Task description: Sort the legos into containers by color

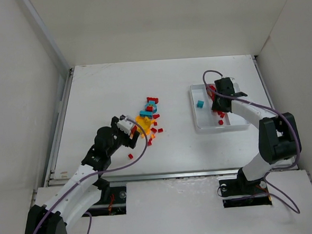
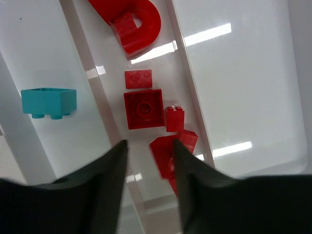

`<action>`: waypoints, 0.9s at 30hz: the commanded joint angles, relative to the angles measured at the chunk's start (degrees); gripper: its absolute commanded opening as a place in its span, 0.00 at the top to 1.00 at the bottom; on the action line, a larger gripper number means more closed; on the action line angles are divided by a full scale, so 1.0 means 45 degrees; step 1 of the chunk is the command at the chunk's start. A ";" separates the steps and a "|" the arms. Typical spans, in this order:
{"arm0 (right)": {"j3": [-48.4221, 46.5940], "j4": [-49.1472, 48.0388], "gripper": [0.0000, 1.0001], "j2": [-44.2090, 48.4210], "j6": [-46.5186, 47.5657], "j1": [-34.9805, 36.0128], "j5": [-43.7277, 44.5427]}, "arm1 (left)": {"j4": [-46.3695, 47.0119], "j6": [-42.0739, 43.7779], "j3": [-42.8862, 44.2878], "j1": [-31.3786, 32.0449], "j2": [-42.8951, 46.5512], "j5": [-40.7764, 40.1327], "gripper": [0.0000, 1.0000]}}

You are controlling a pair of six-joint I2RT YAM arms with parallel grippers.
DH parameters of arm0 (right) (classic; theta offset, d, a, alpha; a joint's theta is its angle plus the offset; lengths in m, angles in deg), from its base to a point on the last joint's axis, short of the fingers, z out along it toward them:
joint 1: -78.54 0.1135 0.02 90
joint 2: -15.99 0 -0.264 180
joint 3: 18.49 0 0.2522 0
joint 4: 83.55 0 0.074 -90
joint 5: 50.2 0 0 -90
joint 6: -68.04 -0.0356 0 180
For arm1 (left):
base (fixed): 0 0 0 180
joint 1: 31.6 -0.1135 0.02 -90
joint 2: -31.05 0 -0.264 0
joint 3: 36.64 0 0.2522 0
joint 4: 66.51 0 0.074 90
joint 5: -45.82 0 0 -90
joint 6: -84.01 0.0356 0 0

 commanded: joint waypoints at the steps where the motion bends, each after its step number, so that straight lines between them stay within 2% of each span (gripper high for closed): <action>1: 0.0036 0.0114 0.53 0.0558 -0.0111 -0.0053 0.0080 | -0.0457 0.1047 0.0313 -0.0055 0.0255 0.1599 0.27; 2: 0.0036 0.0115 0.39 0.0559 -0.0111 -0.0053 -0.0094 | -0.0904 0.1515 0.0431 -0.0055 0.0255 0.1756 0.27; 3: 0.0036 0.0115 0.35 0.0675 -0.0111 -0.0053 -0.0095 | -0.1160 0.2332 0.0568 -0.0055 0.0255 0.1873 0.27; 4: 0.0036 0.0231 0.32 0.0677 0.0025 -0.0053 -0.0385 | -0.1627 0.3249 0.1053 -0.0055 0.0120 0.2107 0.21; 8: -0.0257 0.0348 0.28 0.1066 0.0356 -0.0053 -0.0720 | -0.4808 0.7389 0.2851 -0.0055 -0.1087 0.2927 0.13; 10: -0.0606 0.0350 0.27 0.1184 0.0475 -0.0053 -0.1032 | -0.7364 0.9691 0.3496 -0.0055 -0.1656 0.3628 0.11; 11: -0.0608 0.0350 0.27 0.1184 0.0475 -0.0053 -0.1207 | -0.8340 1.2584 0.4021 -0.0055 -0.2181 0.3787 0.11; 12: -0.0782 0.0350 0.27 0.1320 0.0475 -0.0053 -0.1209 | -1.0264 1.4121 0.4181 -0.0055 -0.2437 0.3789 0.11; 15: -0.1076 0.0350 0.27 0.1437 0.0612 -0.0053 -0.1656 | -1.2057 1.8359 0.4300 -0.0055 -0.3334 0.3419 0.14; 20: -0.0727 0.0350 0.27 0.1886 0.0729 0.0084 -0.1775 | -1.3505 2.1457 0.4417 -0.0055 -0.4665 0.3183 0.21; 27: 0.0349 0.0096 0.27 0.2591 0.0847 0.0084 -0.1658 | -1.3663 2.2495 0.4690 0.0316 -0.5799 0.3476 0.31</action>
